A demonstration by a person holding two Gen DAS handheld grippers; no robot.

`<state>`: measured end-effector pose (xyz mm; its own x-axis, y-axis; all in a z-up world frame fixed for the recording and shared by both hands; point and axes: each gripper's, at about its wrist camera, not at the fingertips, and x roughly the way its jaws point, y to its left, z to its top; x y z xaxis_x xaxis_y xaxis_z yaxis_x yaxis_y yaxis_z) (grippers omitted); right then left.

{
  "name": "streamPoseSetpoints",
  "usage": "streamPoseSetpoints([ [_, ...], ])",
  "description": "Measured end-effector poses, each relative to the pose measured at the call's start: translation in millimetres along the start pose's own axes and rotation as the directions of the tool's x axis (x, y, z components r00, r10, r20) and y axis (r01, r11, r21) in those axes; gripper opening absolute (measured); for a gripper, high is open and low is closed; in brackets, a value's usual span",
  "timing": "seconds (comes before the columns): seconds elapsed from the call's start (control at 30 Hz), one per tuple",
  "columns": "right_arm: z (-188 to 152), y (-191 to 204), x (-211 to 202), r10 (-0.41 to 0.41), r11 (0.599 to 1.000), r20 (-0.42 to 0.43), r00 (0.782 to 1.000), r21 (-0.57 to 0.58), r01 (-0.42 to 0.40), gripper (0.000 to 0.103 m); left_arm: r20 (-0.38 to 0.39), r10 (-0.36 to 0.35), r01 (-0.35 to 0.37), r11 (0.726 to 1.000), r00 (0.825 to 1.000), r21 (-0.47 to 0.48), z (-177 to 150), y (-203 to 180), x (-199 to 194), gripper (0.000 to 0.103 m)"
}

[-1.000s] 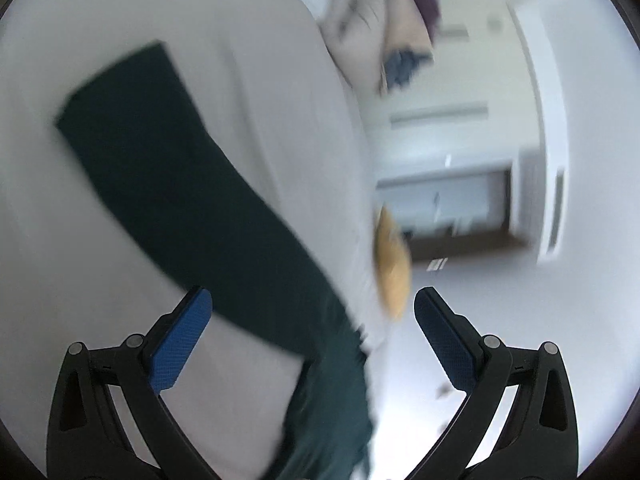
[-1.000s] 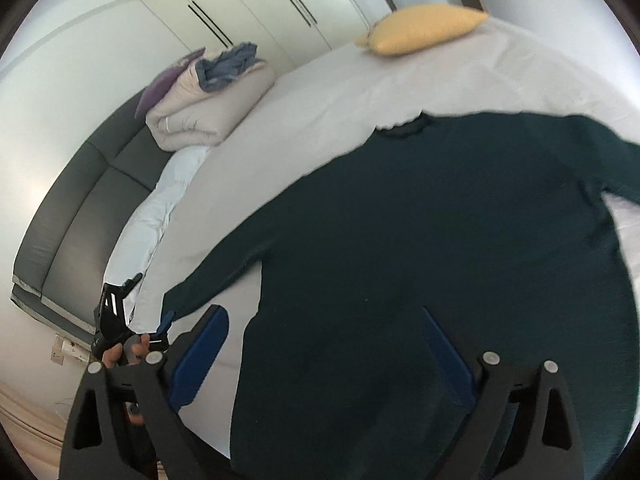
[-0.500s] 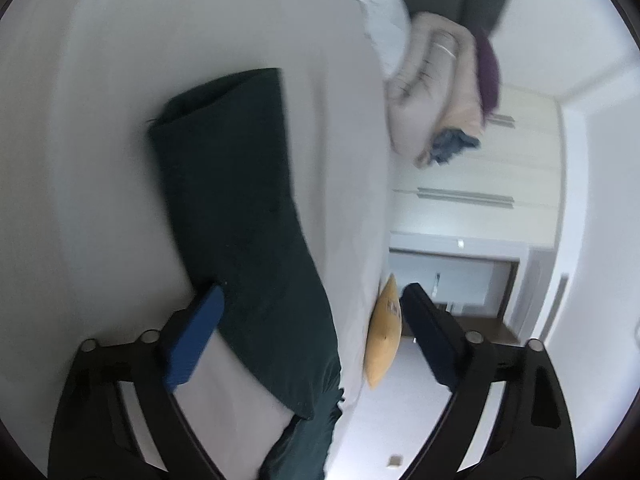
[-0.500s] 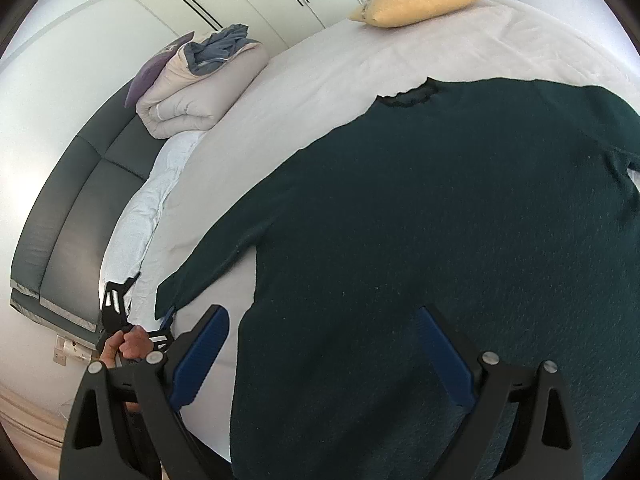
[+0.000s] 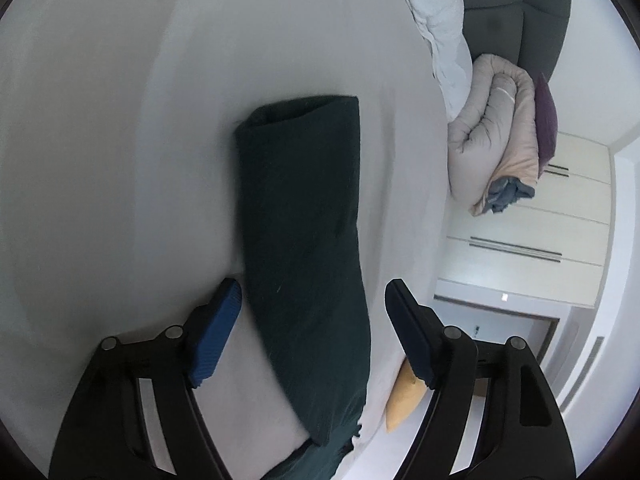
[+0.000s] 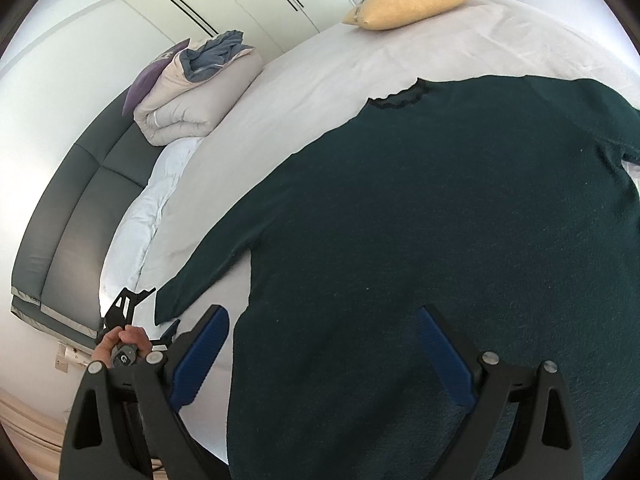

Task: Fold small clothes
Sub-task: 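Move the left gripper to the sleeve end and grasp the cuff, then fold the sleeve across the sweater body with the left gripper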

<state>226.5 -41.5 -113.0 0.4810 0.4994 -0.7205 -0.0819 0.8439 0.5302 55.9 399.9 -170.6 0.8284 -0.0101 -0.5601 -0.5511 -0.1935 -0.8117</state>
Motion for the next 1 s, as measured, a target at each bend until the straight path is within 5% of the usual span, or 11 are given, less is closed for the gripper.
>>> streamPoseSetpoints([
  [0.17,-1.7,-5.4,-0.2,0.005,1.000,0.007,1.000,0.010,-0.005,0.097,0.009,-0.043,0.043,0.998,0.999,-0.055,9.1,-4.5,17.9,0.073],
  [0.23,-2.0,-9.4,-2.4,0.008,1.000,0.012,1.000,0.018,-0.008,0.097,-0.001,-0.060,0.060,0.996,0.998,-0.070,13.2,-6.8,27.1,0.052],
  [0.27,-1.8,-12.2,-3.5,0.009,1.000,0.016,1.000,0.023,-0.010,0.097,-0.014,-0.070,0.068,0.995,0.997,-0.079,14.7,-5.4,33.4,0.031],
  [0.4,-1.3,-23.0,-7.9,0.006,0.999,0.030,1.000,0.046,-0.007,0.097,0.000,-0.055,0.055,0.995,0.998,-0.086,19.5,2.9,42.0,0.013],
  [0.57,2.3,-35.3,-10.2,-0.004,0.998,0.039,0.999,0.060,0.002,0.097,0.008,-0.031,0.030,0.991,0.999,0.130,4.0,-36.9,52.1,0.010],
  [0.67,6.6,-43.6,-12.4,-0.009,0.997,0.054,0.998,0.071,0.005,0.097,-0.039,-0.001,0.016,0.928,0.999,0.371,-34.6,-83.1,70.2,0.010],
  [0.73,10.1,-50.1,-14.2,-0.009,0.997,0.066,0.998,0.082,0.004,0.097,-0.069,0.026,0.013,0.856,0.997,0.518,-66.9,-111.0,85.9,0.010],
  [0.8,13.9,-57.4,-16.5,-0.008,0.996,0.077,0.997,0.093,0.001,0.097,-0.095,0.070,0.011,0.744,0.993,0.668,-110.4,-137.1,104.3,0.010],
  [0.87,17.4,-63.9,-17.9,-0.011,0.995,0.085,0.996,0.101,0.002,0.097,-0.083,0.131,-0.002,0.545,0.988,0.839,-167.7,-157.4,123.5,0.010],
  [0.9,21.4,-68.6,-18.5,-0.012,0.994,0.089,0.996,0.109,0.002,0.097,-0.044,0.164,-0.020,0.373,0.985,0.928,-208.3,-162.8,134.0,0.010],
  [1.0,34.5,-76.5,-16.9,-0.006,0.994,0.084,0.996,0.110,-0.004,0.097,0.049,0.207,-0.050,0.001,0.977,0.999,-290.6,-148.4,154.1,0.008],
])
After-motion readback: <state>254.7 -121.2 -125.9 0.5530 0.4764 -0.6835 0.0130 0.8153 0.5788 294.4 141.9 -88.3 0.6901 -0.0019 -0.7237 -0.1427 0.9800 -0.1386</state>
